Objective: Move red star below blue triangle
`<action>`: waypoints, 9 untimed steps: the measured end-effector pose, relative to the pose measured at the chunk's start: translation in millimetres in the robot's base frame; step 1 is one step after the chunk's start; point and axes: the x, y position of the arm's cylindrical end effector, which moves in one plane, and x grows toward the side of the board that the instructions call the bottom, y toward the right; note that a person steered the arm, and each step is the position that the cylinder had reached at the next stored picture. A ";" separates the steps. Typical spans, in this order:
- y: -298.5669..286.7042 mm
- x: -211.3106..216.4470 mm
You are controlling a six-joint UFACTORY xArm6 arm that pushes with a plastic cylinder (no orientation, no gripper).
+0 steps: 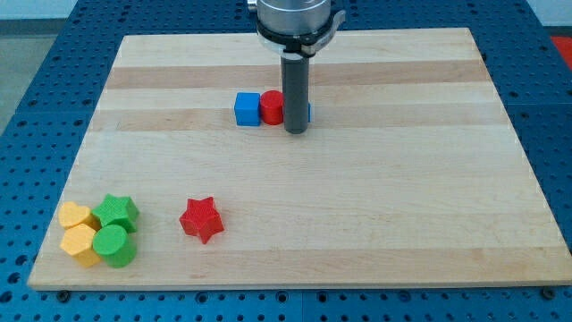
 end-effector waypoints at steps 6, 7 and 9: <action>-130.2 196.4; -134.2 177.2; -120.6 133.2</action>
